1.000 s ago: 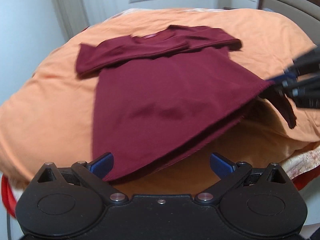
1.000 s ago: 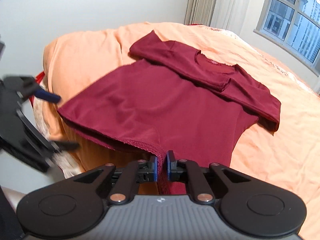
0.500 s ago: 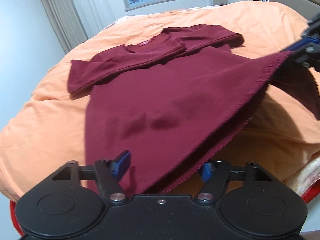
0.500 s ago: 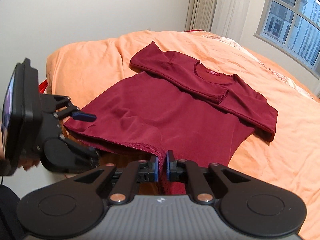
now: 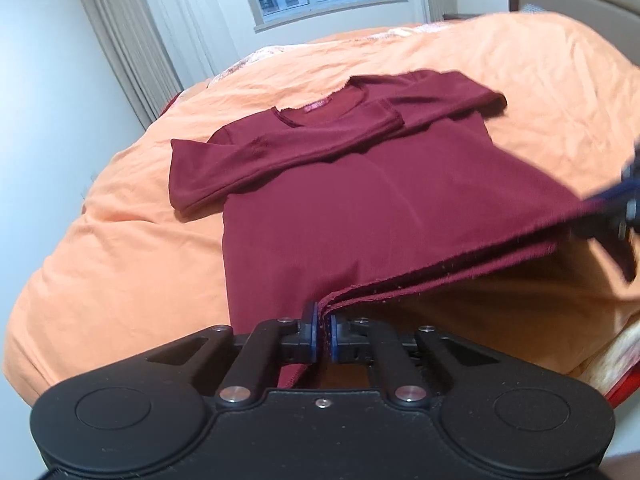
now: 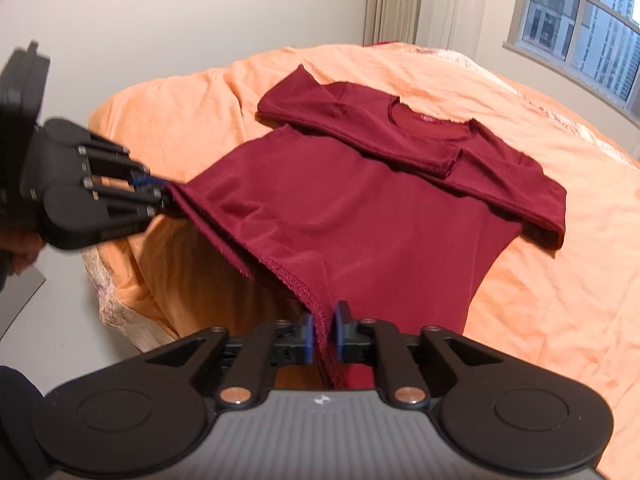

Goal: Fold small clothes

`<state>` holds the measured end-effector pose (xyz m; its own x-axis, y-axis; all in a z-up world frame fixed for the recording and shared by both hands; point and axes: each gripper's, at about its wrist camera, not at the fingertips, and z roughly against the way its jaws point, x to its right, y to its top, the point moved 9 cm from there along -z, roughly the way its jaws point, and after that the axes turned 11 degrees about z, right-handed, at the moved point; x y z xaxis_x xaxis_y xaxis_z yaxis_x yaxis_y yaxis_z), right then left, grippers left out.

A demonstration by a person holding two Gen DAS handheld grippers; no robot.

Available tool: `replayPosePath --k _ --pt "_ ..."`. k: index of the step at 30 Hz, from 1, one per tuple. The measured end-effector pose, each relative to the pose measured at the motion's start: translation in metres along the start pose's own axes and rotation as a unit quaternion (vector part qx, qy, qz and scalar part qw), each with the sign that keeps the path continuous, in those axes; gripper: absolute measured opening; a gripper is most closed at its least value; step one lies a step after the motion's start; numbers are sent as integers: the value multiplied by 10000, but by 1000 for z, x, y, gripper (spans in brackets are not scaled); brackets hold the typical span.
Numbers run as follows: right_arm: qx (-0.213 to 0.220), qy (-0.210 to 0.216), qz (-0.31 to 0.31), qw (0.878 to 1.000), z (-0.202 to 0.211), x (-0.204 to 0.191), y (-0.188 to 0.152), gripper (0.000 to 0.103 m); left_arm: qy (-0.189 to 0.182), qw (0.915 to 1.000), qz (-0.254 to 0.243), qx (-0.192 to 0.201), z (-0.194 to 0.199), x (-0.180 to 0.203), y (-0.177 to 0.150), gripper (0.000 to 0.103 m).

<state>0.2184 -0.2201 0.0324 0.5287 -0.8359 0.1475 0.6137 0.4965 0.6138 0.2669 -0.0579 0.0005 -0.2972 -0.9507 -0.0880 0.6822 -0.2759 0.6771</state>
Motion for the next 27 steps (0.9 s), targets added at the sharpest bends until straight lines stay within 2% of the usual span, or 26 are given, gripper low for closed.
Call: replayPosePath --k 1,2,3,4,6,9,11,12,15,18,20,22,23,24,27 --pt "-18 38 -34 10000 -1 -1 -2 36 -54 9999 106 -25 0 -1 3 6" --pt "-47 87 -66 9999 -3 -2 -4 46 -96 9997 213 -60 0 -3 5 5" --pt "-58 128 -75 9999 -5 -3 -6 62 -112 9994 305 -99 0 -4 8 5" --pt "-53 157 -59 9998 -7 -6 -8 68 -116 9991 391 -141 -1 -5 10 5" --pt "-80 222 35 9997 -11 -14 -10 71 -115 9982 556 -197 -1 -8 16 5" --pt "-58 235 198 9995 -19 -27 -9 82 -105 9976 648 -225 1 -9 25 5" --pt "-59 78 343 9994 -28 -35 -7 87 -97 9980 589 -213 5 -7 29 5" --pt "-130 -181 454 9987 -35 -38 -7 91 -103 9982 548 -207 6 -6 33 5" --pt "-573 -1220 787 9878 -55 -32 -14 92 -137 9989 410 -162 12 -3 39 5" --pt "-784 -1719 590 9802 -57 -13 -27 81 -154 9995 253 -111 14 0 42 5" --pt "-666 -1918 460 9781 -45 -2 -32 70 -147 9997 172 -79 14 0 41 5" --pt "-449 -2008 463 9775 -29 5 -35 27 -160 9998 111 -71 14 2 36 5" --pt "-368 -2066 508 9764 -20 6 -36 18 -174 9998 76 -76 13 3 33 5" --pt "-292 -2108 572 9754 -12 7 -37 14 -175 9998 39 -86 13 5 29 5" --pt "-89 -2111 756 9745 8 5 -37 11 -150 9998 -15 -145 7 8 16 6"
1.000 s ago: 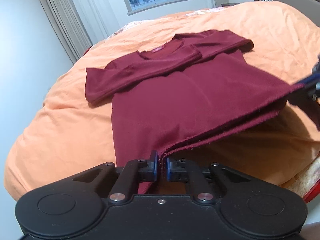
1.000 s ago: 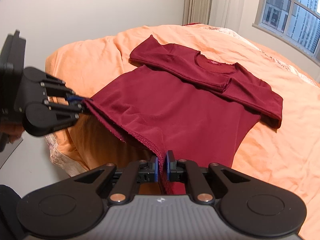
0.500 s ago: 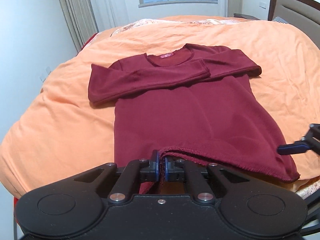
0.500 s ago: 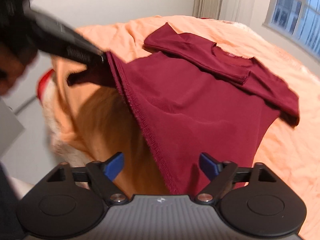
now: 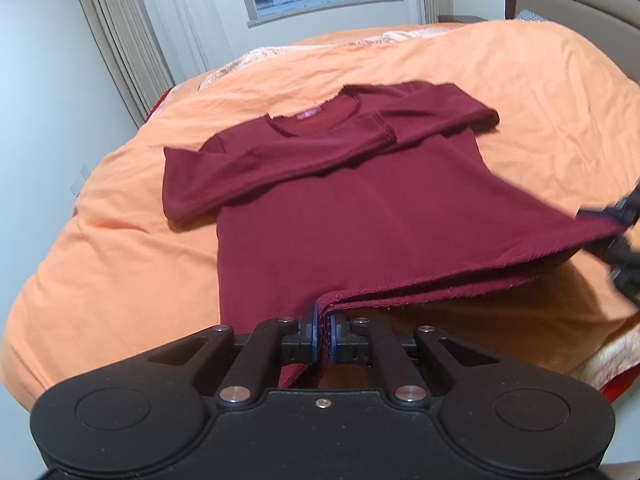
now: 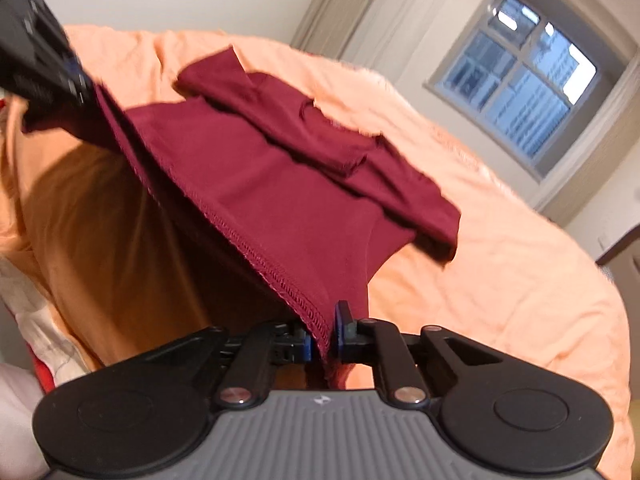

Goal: Fold small clothes
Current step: 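Lift the hem with both grippers and fold it toward the collar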

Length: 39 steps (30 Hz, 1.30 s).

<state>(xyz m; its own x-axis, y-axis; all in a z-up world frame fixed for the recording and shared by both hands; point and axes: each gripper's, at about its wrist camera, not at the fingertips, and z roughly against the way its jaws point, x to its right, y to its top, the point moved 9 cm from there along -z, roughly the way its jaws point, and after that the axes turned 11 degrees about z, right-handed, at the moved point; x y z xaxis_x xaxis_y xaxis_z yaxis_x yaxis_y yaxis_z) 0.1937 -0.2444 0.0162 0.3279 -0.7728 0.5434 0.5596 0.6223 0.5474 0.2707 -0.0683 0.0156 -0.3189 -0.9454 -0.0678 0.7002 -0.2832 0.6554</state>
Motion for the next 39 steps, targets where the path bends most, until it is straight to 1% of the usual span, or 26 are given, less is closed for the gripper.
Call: replayPosePath --k 5,8,10,13,14,16,20,26,28,31,33,37,39 --pt "195 165 192 9995 20 4 11 10 134 9998 79 -145 -14 -1 -20 9" --pt "243 226 200 9992 24 9 17 10 227 9994 176 -172 -20 -6 -28 12" --pt "257 244 222 9991 24 13 21 10 330 9990 231 -176 -24 -11 -32 16" --pt "296 293 275 9988 26 16 24 10 450 9982 307 -238 -30 -20 -40 16" --pt "308 306 314 9986 27 17 24 10 446 9981 331 -269 -31 -22 -42 15" --pt "321 356 396 9981 26 17 24 10 339 9983 407 -251 -29 -25 -45 6" --pt "287 496 446 9974 25 17 22 10 311 9987 393 40 -14 -27 -41 5" --pt "327 664 524 9959 35 11 16 8 472 9969 196 603 24 -27 -29 4" --pt "354 770 528 9950 42 10 15 8 497 9960 153 725 37 -27 -24 4" --pt "365 966 592 9929 57 8 12 8 440 9959 111 780 60 -26 -18 4" --pt "318 1134 582 9913 69 9 8 8 346 9967 -55 739 77 -24 -17 4" --pt "95 1737 503 9835 95 7 -6 8 104 9979 -413 496 108 -16 -24 4" --pt "-27 1928 531 9798 106 5 -12 8 -15 9982 -499 344 120 -13 -28 4"
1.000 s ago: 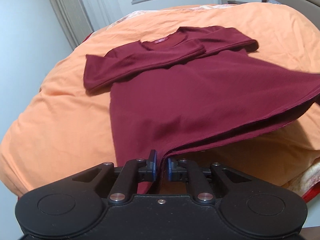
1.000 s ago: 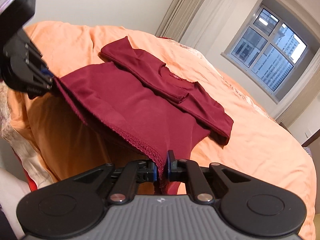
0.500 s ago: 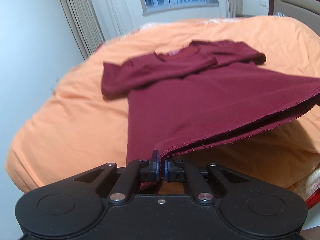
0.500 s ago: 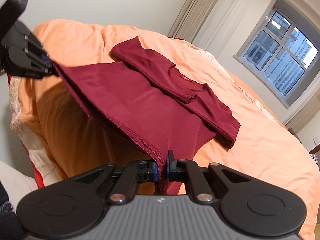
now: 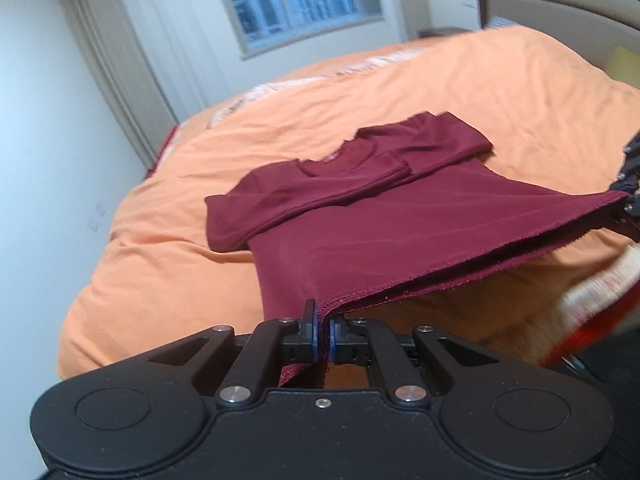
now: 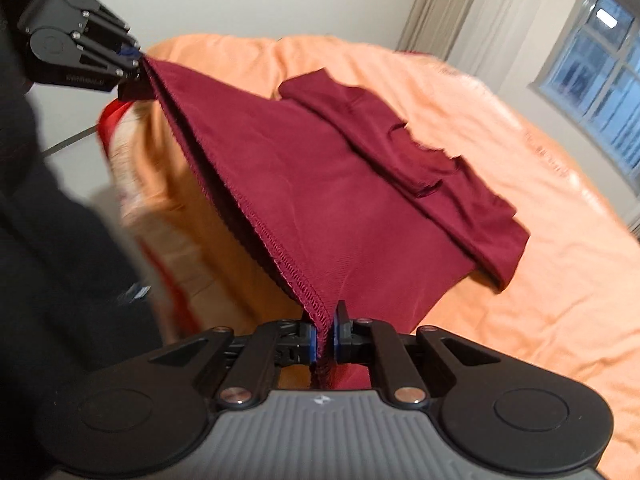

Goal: Fold small clothes
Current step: 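Lift the hem with both grippers and fold it toward the collar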

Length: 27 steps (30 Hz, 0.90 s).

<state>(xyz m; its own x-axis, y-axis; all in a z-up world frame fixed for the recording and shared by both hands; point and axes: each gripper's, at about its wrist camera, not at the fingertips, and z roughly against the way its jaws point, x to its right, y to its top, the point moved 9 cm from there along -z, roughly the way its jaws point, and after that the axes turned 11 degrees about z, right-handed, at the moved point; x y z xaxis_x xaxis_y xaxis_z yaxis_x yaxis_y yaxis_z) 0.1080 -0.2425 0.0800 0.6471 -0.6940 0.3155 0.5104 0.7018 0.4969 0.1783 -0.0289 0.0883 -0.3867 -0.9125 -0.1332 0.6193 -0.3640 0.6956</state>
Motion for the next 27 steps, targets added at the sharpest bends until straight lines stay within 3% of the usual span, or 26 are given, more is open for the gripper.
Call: replayPosePath --k 6,10,18,22,27 --pt "-84 -30 -246 9997 5 2 5 8 -105 9998 159 -116 4 -2 11 4" --pt "8 -375 -322 9988 5 19 17 9 -119 9995 292 35 2 -7 36 4" --pt "439 -1455 -662 9862 6 103 63 9 -217 9974 -80 684 -19 -16 114 5" --pt "582 -1663 -824 9809 -6 143 86 10 -235 9964 -261 774 -45 -27 143 5" --pt "513 -1772 -739 9800 -34 180 112 10 -229 9973 -58 696 -86 -45 173 5"
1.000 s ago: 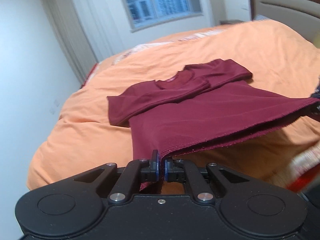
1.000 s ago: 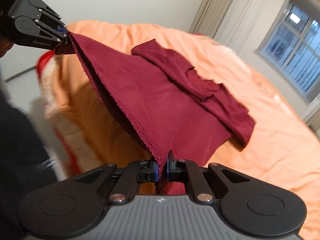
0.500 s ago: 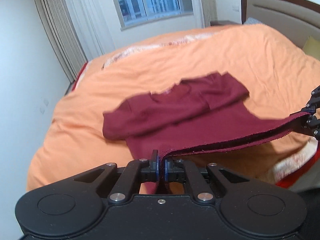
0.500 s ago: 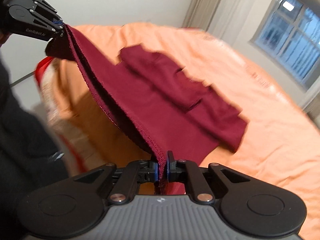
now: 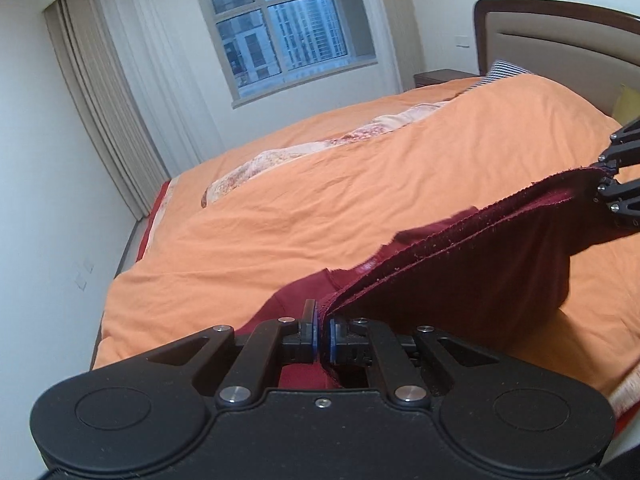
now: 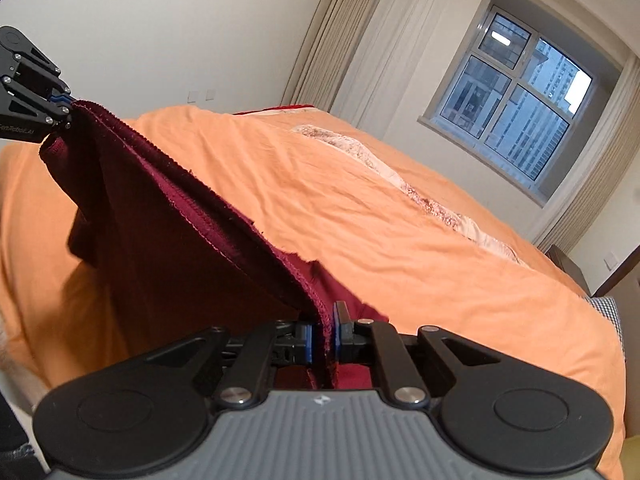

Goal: Fold small clothes
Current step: 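Lift the hem with both grippers and fold it toward the collar, then open both grippers to lay the folded hem on the sweater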

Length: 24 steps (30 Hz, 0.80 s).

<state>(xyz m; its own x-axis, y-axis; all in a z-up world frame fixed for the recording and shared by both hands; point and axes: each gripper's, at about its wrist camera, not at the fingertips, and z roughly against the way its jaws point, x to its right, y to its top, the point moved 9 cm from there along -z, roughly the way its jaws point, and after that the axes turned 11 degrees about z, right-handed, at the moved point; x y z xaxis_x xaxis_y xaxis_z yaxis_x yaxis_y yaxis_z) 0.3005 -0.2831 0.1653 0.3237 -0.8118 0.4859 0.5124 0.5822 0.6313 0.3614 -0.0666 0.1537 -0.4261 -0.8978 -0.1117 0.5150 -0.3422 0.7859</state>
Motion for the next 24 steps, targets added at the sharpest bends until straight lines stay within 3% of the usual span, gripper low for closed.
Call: replayPosePath --k 5,13,21,23,24 --pt "-228 -29 -47 9997 -53 20 20 10 100 9995 137 -254 -61 -18 22 5" --pt "-698 -182 -341 9968 -128 56 39 10 -29 9997 36 -226 -137 -32 59 5" --pt "-1132 -78 -524 9922 -190 50 41 16 -161 9942 386 -987 -221 -54 43 5" --pt "-1246 -101 -493 9909 -197 46 39 22 -235 9926 474 -1095 -232 -56 37 6" --pt "-1293 -127 -487 9903 -200 45 40 32 -284 9918 508 -1136 -237 -57 35 7"
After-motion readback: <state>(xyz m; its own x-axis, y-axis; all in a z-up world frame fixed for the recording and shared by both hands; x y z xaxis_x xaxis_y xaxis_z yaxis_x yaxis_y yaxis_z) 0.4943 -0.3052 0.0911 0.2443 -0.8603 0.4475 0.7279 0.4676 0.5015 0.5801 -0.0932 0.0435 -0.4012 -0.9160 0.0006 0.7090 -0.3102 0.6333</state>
